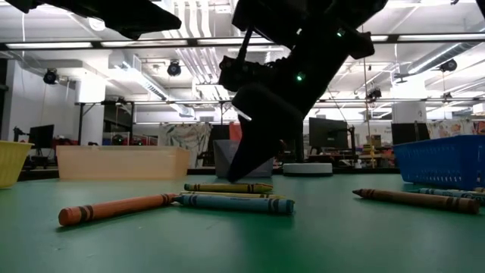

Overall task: Sort crayons
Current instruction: Put the orange crayon into the blue bin, then put the blue crayon into the yellow bin

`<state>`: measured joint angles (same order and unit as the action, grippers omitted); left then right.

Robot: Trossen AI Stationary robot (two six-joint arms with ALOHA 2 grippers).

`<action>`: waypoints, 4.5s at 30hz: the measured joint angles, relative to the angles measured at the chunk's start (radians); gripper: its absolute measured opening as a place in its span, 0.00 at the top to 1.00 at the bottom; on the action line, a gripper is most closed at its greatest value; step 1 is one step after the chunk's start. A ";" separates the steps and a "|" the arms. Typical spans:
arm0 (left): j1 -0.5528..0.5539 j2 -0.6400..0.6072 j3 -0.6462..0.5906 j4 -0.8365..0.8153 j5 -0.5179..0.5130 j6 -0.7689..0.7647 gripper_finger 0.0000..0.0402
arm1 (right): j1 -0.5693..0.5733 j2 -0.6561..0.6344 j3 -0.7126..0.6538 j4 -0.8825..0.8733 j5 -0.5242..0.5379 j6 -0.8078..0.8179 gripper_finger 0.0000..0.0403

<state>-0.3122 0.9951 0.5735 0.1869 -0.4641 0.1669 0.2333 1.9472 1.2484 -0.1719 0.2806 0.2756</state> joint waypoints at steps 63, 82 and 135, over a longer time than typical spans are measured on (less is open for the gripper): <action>-0.003 0.000 -0.156 0.331 0.043 -0.261 0.78 | -0.176 -0.429 -0.291 0.493 0.113 -0.223 0.97; -0.003 0.000 -0.144 0.313 0.028 -0.210 0.78 | -0.144 -0.468 -0.011 -0.690 -0.103 0.152 0.97; -0.002 0.000 -0.144 0.249 0.036 -0.336 0.78 | 0.015 -0.520 -0.049 -0.833 0.087 0.331 0.81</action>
<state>-0.3145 0.9951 0.4297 0.4363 -0.4282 -0.1694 0.2485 1.4268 1.1991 -1.0047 0.3673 0.6063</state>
